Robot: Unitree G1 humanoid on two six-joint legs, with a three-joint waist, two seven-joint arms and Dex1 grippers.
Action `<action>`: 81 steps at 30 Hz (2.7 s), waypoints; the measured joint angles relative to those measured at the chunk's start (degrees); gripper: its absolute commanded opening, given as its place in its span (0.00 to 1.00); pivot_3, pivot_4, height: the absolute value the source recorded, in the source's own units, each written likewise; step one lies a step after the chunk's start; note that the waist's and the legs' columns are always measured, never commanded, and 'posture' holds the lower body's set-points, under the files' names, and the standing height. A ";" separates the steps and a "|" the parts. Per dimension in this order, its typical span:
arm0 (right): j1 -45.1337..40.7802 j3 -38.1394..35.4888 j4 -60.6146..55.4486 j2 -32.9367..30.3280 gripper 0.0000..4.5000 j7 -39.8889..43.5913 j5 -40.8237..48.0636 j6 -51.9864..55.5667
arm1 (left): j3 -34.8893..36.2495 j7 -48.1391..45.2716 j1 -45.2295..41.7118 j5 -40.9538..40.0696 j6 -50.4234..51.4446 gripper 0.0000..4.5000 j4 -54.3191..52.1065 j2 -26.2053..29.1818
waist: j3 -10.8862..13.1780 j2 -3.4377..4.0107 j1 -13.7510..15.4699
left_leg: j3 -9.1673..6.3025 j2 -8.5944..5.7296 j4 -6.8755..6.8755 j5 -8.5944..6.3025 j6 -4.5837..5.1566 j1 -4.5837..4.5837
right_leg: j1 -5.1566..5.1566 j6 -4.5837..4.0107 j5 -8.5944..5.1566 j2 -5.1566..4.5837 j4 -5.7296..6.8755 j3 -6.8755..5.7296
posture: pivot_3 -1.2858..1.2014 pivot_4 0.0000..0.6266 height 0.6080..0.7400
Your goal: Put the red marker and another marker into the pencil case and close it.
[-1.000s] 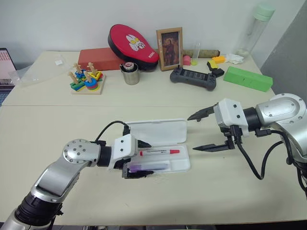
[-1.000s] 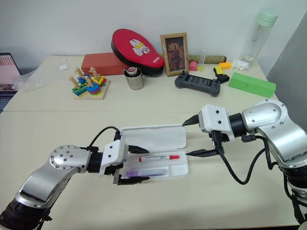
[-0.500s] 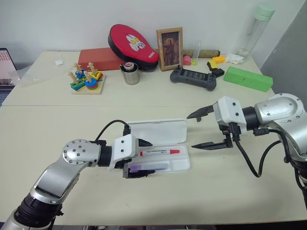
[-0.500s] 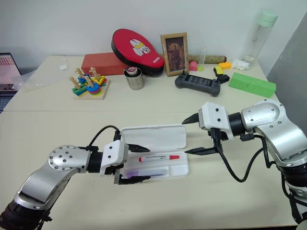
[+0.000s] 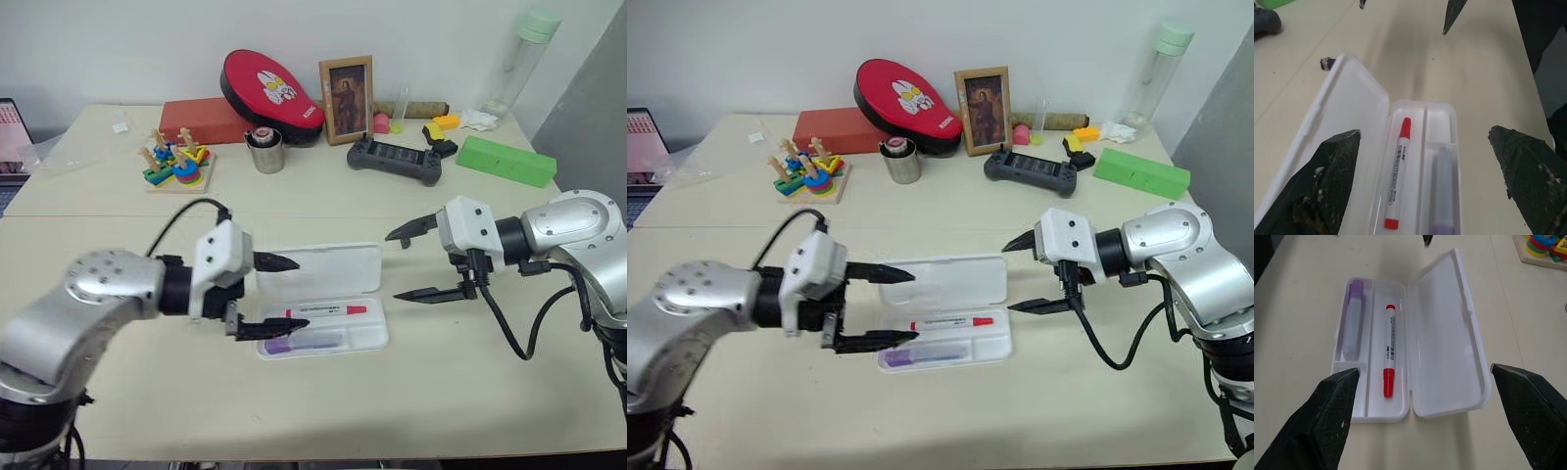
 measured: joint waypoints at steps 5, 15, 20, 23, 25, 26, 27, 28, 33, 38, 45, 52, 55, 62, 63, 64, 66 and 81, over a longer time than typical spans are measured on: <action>-1.00 0.12 4.19 0.26 1.00 -0.19 -2.38 -1.33 | 2.80 0.89 -7.48 -4.09 2.43 0.99 0.15 2.97 | 0.00 0.00 -0.01 | 0.02 0.00 0.02 0.00 0.00 0.01 | 0.01 0.00 0.00 0.00 0.00 0.01 | 0.52 0.24 1.00; -3.94 3.38 18.87 4.53 1.00 -3.39 -10.32 -3.69 | -3.54 4.52 -21.01 0.61 -1.31 0.99 1.54 0.95 | 0.01 0.00 -0.09 | 0.03 0.00 0.01 0.00 0.00 -0.02 | -0.02 0.00 0.00 0.01 -0.02 0.01 | 0.52 0.24 1.00; -4.85 4.58 26.94 8.10 1.00 -6.33 -14.19 -5.03 | -4.82 4.71 -22.64 2.75 -2.77 0.99 3.97 -0.27 | 0.01 0.00 -0.42 | 0.05 0.00 0.02 0.01 -0.01 -0.03 | -0.03 0.00 0.00 0.01 -0.02 0.02 | 0.52 0.24 1.00; -6.83 4.60 33.95 11.53 1.00 -9.15 -16.15 -4.88 | -5.72 5.11 -23.59 4.05 -3.90 0.99 5.28 -1.44 | 0.01 0.00 -0.78 | 0.04 0.00 0.02 0.01 -0.01 -0.03 | -0.02 0.00 0.00 0.01 0.00 0.01 | 0.52 0.24 1.00; -7.11 4.60 36.96 13.35 1.00 -10.23 -16.47 -4.85 | -5.93 5.14 -23.67 4.38 -4.10 0.99 5.66 -2.01 | 0.01 0.00 -1.01 | 0.04 0.00 0.02 0.01 -0.01 -0.03 | -0.02 0.00 0.00 0.01 -0.01 0.01 | 0.52 0.24 1.00; -7.48 4.63 39.06 14.47 1.00 -11.22 -17.31 -4.90 | -6.18 5.23 -23.78 4.54 -4.28 0.99 5.75 -2.56 | 0.01 0.00 -1.07 | 0.04 -0.01 0.02 0.01 -0.01 -0.05 | -0.03 0.00 0.00 0.00 -0.02 0.01 | 0.52 0.24 1.00; -7.78 4.67 40.66 15.16 1.00 -11.93 -18.00 -4.91 | -6.33 5.26 -23.78 4.65 -4.38 0.99 5.76 -2.75 | 0.01 0.00 -1.08 | 0.04 -0.01 0.02 0.01 -0.01 -0.09 | -0.07 0.00 0.00 0.00 -0.02 0.01 | 0.52 0.24 1.00; -8.01 4.67 41.94 15.48 1.00 -12.52 -18.21 -4.97 | -6.35 5.31 -23.77 4.89 -4.45 0.99 5.77 -2.94 | 0.01 0.00 -1.07 | 0.03 0.00 0.01 0.01 -0.01 -0.12 | -0.10 0.00 0.00 0.00 -0.01 0.00 | 0.52 0.24 1.00; -9.01 4.56 46.76 17.28 1.00 -14.21 -19.91 -5.20 | -6.47 6.33 -23.49 6.25 -4.59 0.99 5.67 -3.59 | 0.01 0.00 -1.23 | 0.03 0.00 0.01 0.02 -0.02 -0.12 | -0.10 0.00 0.00 0.00 -0.01 0.01 | 0.52 0.24 1.00; -9.30 4.49 48.69 18.17 1.00 -15.15 -20.62 -5.76 | -9.56 3.74 -21.09 8.37 -4.69 0.99 4.66 -0.51 | 0.01 0.00 -1.27 | 0.03 0.00 0.01 0.02 -0.02 -0.12 | -0.11 0.00 0.00 0.01 0.01 0.01 | 0.52 0.24 1.00; -10.70 3.71 51.47 19.88 1.00 -17.71 -20.63 -5.91 | -15.60 -3.33 -20.95 16.70 -10.45 0.99 5.23 5.68 | 0.02 0.02 -1.29 | 0.04 -0.01 0.01 0.01 -0.01 -0.11 | -0.09 0.00 0.00 0.01 0.02 0.02 | 0.52 0.24 1.00; -11.38 2.25 52.49 21.53 1.00 -19.39 -20.54 -3.29 | -17.54 -3.41 -21.62 21.77 -12.21 0.99 7.88 3.96 | 0.02 0.02 -1.31 | 0.04 0.00 0.01 0.01 -0.01 -0.12 | -0.10 0.00 0.00 0.01 0.00 0.01 | 0.52 0.24 1.00; -11.53 2.24 52.55 21.89 0.92 -20.00 -20.55 -2.47 | -17.54 -3.36 -22.56 22.16 -12.14 1.00 7.92 3.17 | 0.02 0.02 -1.31 | 0.04 0.00 0.02 0.01 -0.01 -0.11 | -0.10 0.00 0.00 0.01 0.04 0.01 | 0.52 0.24 1.00; -11.77 2.30 52.60 21.96 0.57 -20.02 -20.72 -1.52 | -17.53 -3.07 -22.72 23.05 -11.94 1.00 7.97 2.26 | 0.02 0.02 -1.34 | 0.03 0.00 0.03 0.02 0.00 -0.11 | -0.10 0.00 0.00 0.01 0.06 0.01 | 0.52 0.24 1.00; -11.79 2.37 52.60 21.95 0.51 -20.02 -20.97 -1.66 | -17.52 -2.84 -22.72 23.06 -11.87 1.00 7.97 1.95 | 0.02 0.02 -1.34 | 0.03 0.00 0.03 0.02 0.00 -0.11 | -0.09 0.00 0.01 0.01 0.06 0.01 | 0.52 0.24 1.00; -11.79 2.44 52.60 21.95 0.45 -19.99 -21.17 -1.82 | -17.52 -2.68 -22.72 23.07 -11.76 1.00 7.97 1.87 | 0.02 0.02 -1.34 | 0.03 -0.01 0.04 0.02 0.00 -0.11 | -0.09 0.00 0.00 0.01 0.06 0.01 | 0.52 0.24 1.00; -11.78 2.59 52.58 21.87 0.34 -19.75 -21.23 -1.88 | -17.45 -2.56 -22.72 23.07 -11.64 1.00 7.98 1.78 | 0.02 0.02 -1.35 | 0.03 0.00 0.04 0.02 0.00 -0.11 | -0.08 0.00 0.01 0.01 0.06 0.01 | 0.52 0.24 1.00; -11.67 2.85 52.10 21.61 0.05 -18.90 -22.18 -2.47 | -17.32 -2.48 -22.68 22.17 -9.79 1.00 7.80 1.42 | 0.02 0.02 -1.28 | 0.02 -0.01 0.06 0.02 0.00 -0.11 | -0.08 0.00 0.01 0.01 0.07 0.00 | 0.52 0.24 1.00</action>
